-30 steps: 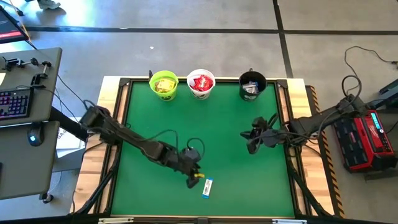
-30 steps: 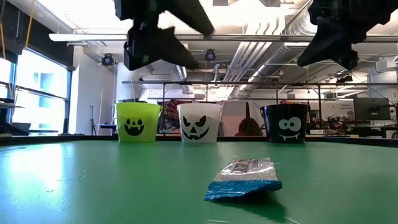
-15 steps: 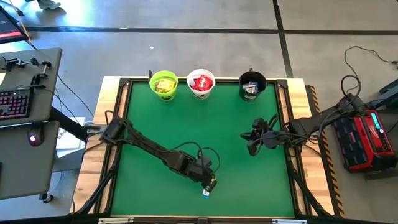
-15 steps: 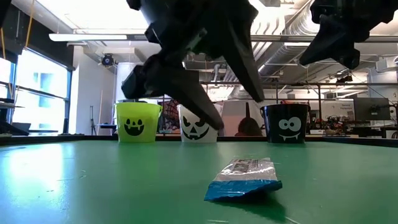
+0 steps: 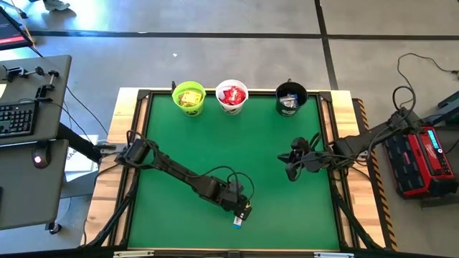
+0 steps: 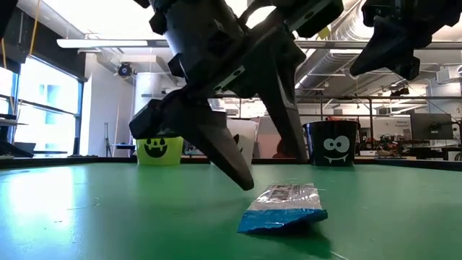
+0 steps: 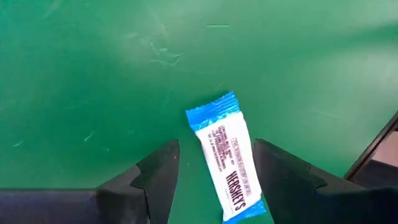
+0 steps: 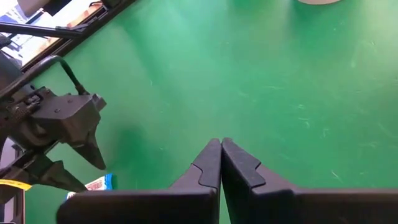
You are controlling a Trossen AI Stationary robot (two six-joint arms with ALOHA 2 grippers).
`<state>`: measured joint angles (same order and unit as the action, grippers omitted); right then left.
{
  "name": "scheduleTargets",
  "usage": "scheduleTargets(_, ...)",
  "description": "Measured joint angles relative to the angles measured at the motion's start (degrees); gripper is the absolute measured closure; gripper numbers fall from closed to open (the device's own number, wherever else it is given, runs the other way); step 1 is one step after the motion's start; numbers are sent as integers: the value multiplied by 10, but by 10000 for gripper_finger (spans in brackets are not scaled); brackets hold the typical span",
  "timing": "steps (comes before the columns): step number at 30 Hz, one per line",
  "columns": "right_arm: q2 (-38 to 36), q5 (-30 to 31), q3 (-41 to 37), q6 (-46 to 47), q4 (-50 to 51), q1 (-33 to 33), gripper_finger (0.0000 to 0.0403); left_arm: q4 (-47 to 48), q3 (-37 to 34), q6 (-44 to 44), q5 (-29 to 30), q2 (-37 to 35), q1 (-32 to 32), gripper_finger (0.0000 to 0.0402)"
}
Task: Sort candy by brand, put in halloween buckets
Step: Put the white chocolate bar into the black bucket
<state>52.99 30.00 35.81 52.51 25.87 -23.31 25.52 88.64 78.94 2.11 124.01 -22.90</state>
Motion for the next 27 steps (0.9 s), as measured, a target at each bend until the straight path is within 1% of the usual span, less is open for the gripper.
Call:
scheduleTargets(6, 0, 0, 0, 0, 0, 0, 403, -7, 0, -6, 5, 5, 1, 204)
scheduleTargets(13, 0, 0, 0, 0, -2, 0, 403, -69, 3, -10, -16, 36, 9, 204)
scheduleTargets(17, 0, 0, 0, 0, -2, 0, 403, -64, 2, -22, -10, 39, 12, 214)
scheduleTargets(20, 0, 0, 0, 0, -1, 0, 403, -64, 2, -53, -8, 39, 13, 245)
scheduleTargets(24, 0, 0, 0, -1, 0, 0, 403, -58, 0, -104, -5, 40, 14, 307)
scheduleTargets(27, 0, 0, 0, -6, 0, 0, 403, -71, 1, -146, 8, 42, 15, 356)
